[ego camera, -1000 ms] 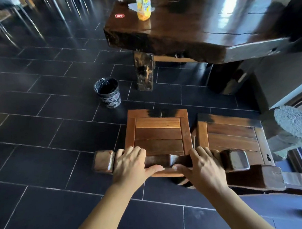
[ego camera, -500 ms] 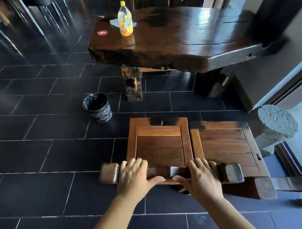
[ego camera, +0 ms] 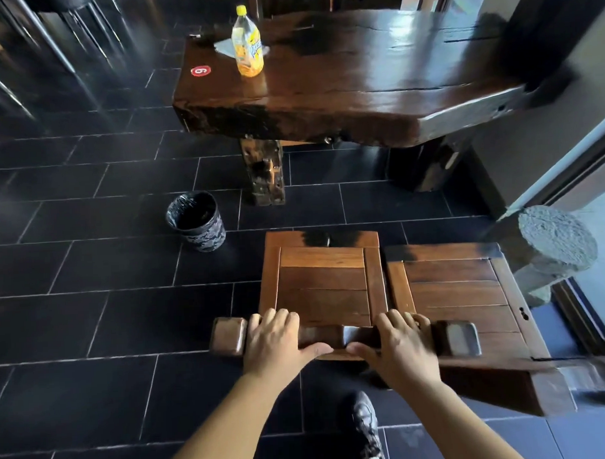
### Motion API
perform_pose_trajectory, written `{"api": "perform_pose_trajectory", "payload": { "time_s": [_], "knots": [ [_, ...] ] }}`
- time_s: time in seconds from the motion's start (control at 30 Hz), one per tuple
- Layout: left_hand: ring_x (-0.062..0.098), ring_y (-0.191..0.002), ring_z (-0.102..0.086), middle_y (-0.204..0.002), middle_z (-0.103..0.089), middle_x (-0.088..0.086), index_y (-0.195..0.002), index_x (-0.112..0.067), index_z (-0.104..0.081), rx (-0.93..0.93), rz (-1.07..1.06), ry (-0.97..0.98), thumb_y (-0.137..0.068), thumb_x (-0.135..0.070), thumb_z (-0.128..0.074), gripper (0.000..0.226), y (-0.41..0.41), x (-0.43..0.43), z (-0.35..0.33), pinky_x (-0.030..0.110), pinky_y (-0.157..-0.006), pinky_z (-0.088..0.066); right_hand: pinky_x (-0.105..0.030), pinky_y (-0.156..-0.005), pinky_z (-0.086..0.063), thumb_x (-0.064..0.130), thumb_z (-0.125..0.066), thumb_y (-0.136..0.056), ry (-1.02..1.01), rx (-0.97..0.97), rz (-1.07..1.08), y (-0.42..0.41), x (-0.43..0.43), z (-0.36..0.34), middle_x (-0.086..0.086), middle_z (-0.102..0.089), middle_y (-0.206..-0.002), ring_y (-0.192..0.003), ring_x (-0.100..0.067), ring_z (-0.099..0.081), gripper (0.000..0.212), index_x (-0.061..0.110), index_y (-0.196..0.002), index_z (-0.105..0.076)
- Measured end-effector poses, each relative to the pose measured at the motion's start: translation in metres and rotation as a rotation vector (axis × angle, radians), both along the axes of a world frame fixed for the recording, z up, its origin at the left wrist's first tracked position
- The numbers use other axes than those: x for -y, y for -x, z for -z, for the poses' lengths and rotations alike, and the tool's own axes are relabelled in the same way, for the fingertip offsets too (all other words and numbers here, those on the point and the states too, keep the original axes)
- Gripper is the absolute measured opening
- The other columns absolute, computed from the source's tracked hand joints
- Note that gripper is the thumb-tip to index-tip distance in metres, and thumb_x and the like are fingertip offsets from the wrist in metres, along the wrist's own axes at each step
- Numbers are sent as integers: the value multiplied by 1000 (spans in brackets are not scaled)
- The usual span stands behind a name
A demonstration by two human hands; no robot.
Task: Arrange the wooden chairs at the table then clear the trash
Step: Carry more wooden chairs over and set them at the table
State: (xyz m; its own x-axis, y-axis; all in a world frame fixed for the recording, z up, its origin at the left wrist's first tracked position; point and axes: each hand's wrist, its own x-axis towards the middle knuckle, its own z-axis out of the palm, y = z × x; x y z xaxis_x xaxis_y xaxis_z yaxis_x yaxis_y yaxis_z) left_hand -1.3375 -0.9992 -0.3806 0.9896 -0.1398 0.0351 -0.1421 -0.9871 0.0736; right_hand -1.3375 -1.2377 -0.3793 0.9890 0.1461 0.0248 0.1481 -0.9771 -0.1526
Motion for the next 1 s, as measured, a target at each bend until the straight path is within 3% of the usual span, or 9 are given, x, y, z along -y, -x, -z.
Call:
{"api": "perform_pose_trajectory", "payload": {
  "time_s": [0.13, 0.3, 0.53, 0.63, 1.0],
  "knots": [
    [21, -88, -57, -88, -62, -6, -87, -21, -62, -64, -39, 13, -74, -95, -23, 85, -32, 15, -5, 42, -83, -41, -40, -103, -32, 97, -19, -66, 26, -129, -16, -46, 14, -9, 6, -58, -98, -106, -22, -55, 84, 26, -93, -57],
    [21, -101, -55, -101, -62, -6, -98, -21, -59, -119, -56, -3, -72, -96, -17, 90, -88, 20, -9, 43, -94, -36, -38, -106, -29, 88, -42, -72, 4, -205, -13, -106, 15, -12, 9, -53, -109, -115, -19, -47, 67, 28, -101, -53],
    [18, -105, -53, -107, -62, -7, -104, -23, -59, -98, -56, -50, -68, -96, -14, 93, -189, 19, -10, 40, -96, -36, -37, -97, -43, 85, -49, -72, -81, -253, 29, -204, 12, -16, 8, -53, -112, -114, -18, -47, 71, 31, -118, -50],
    [18, -103, -54, -106, -63, -8, -104, -24, -60, -87, -53, -69, -68, -96, -13, 94, -232, 18, -7, 40, -95, -36, -36, -91, -43, 86, -48, -71, -97, -253, 40, -245, 11, -14, 9, -51, -110, -112, -18, -47, 71, 31, -117, -50],
    [18, -100, -54, -102, -62, -8, -100, -25, -59, -41, -90, -69, -71, -96, -17, 88, -341, 21, -2, 41, -94, -37, -40, -99, -34, 91, -37, -69, -10, -198, -33, -364, 15, -13, 6, -56, -108, -112, -21, -49, 76, 28, -109, -53]
  ]
}}
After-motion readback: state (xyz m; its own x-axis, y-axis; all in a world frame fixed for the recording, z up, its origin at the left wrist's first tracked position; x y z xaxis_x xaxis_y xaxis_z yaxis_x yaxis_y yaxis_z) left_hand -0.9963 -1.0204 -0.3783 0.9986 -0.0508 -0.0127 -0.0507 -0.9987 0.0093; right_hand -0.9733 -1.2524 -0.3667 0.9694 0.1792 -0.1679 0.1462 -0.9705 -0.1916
